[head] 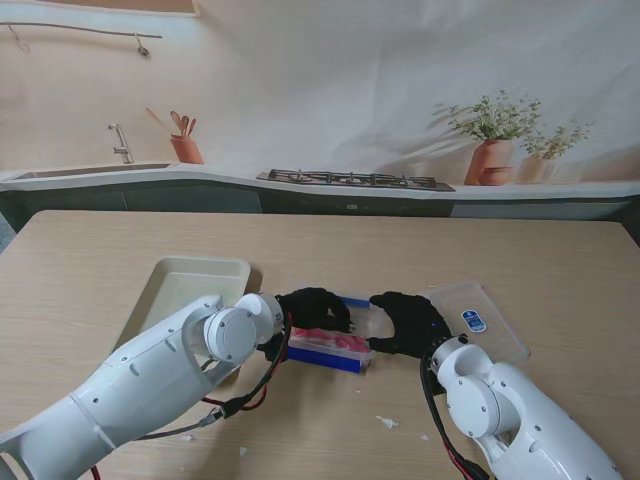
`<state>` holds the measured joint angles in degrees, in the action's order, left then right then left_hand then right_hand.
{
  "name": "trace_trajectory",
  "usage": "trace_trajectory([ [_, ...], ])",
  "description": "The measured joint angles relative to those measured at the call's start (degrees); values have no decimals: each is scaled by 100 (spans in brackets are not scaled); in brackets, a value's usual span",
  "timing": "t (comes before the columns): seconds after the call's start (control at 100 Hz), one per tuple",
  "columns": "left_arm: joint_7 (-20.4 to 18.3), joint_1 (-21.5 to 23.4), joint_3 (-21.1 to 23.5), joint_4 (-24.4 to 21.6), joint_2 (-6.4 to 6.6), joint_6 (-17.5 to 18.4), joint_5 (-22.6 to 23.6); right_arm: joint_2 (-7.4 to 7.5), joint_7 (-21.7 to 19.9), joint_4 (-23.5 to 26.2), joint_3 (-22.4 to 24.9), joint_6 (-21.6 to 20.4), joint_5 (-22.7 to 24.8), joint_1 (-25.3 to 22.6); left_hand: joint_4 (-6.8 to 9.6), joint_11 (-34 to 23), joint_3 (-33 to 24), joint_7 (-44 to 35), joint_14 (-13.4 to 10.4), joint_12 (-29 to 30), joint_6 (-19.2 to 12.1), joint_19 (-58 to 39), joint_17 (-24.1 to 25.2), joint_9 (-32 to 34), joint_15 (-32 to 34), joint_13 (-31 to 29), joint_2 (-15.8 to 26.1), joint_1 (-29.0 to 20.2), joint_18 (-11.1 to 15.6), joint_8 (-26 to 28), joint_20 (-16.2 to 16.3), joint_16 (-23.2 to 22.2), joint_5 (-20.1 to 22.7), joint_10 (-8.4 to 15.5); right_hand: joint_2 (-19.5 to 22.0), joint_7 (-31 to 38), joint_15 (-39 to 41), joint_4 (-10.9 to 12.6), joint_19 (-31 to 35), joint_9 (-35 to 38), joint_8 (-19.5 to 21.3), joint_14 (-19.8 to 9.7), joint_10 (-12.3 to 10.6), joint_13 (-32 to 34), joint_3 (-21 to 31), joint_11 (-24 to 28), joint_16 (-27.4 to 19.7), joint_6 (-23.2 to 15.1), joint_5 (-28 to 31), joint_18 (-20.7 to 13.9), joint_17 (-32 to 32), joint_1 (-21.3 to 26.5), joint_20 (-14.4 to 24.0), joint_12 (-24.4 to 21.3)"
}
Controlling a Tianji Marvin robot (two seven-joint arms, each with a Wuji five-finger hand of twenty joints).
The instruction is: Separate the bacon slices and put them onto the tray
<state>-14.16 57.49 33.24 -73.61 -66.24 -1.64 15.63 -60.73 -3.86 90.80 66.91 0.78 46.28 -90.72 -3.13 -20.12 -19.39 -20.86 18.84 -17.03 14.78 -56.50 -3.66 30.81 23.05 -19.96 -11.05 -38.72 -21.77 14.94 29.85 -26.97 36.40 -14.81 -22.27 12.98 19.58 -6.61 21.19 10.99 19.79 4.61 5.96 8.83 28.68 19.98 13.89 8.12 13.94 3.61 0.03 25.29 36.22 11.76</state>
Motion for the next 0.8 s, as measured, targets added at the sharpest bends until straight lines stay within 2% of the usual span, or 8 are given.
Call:
trace_trajectory([
  [0.33,-66,-148,-235,271,-94,-137,-149,0,-1,-8,-15,-4,-21,8,0,94,212,78,-29,5,32,208,268,-188,-88,295,74,0,88,-29,-111,78,-285,-37,1,8,0,0,0,0,0,0,0,0,17,1,0,0,0,1,0,1,2,0],
  [0.44,-60,-196,-330,395,-141,-146,-212,1,-10,-11,-21,-8,-23,13,0,109,218,100,-106,5,33,210,374,-286,-88,361,77,0,141,-31,-143,78,-388,-38,1,19,0,0,0,0,0,0,0,0,20,1,0,0,0,1,0,1,3,0],
  [0.47,-60,-204,-349,416,-149,-145,-214,1,-10,-12,-22,-9,-23,13,0,57,279,100,-226,5,33,211,393,-286,-84,437,77,0,142,-31,-146,78,-388,-38,1,19,0,0,0,0,0,0,0,0,20,1,0,0,0,1,0,1,3,0],
  [0.55,-65,-208,-356,428,-160,-150,-228,1,-10,-12,-22,-10,-23,14,0,-136,335,126,-244,2,34,211,476,-286,-62,447,81,0,143,-31,-147,71,-434,-38,1,20,0,0,0,0,0,0,0,0,20,1,0,0,0,1,0,1,3,0],
  [0.69,-80,-206,-355,417,-161,-157,-230,1,-3,-12,-22,-11,-23,12,0,-435,405,126,-260,-326,34,211,552,-227,212,440,136,0,145,-31,-139,-300,-434,-38,1,21,0,0,-1,0,0,0,0,0,20,1,0,0,0,1,0,1,3,0],
  [0.8,-81,-146,-301,324,-135,-179,-152,0,2,-12,-21,-11,-23,10,0,-599,419,126,-108,-538,34,218,612,-71,444,183,136,0,146,-31,-25,-516,-434,-38,1,21,0,0,-1,0,0,0,0,0,20,1,0,0,0,1,0,1,4,0],
])
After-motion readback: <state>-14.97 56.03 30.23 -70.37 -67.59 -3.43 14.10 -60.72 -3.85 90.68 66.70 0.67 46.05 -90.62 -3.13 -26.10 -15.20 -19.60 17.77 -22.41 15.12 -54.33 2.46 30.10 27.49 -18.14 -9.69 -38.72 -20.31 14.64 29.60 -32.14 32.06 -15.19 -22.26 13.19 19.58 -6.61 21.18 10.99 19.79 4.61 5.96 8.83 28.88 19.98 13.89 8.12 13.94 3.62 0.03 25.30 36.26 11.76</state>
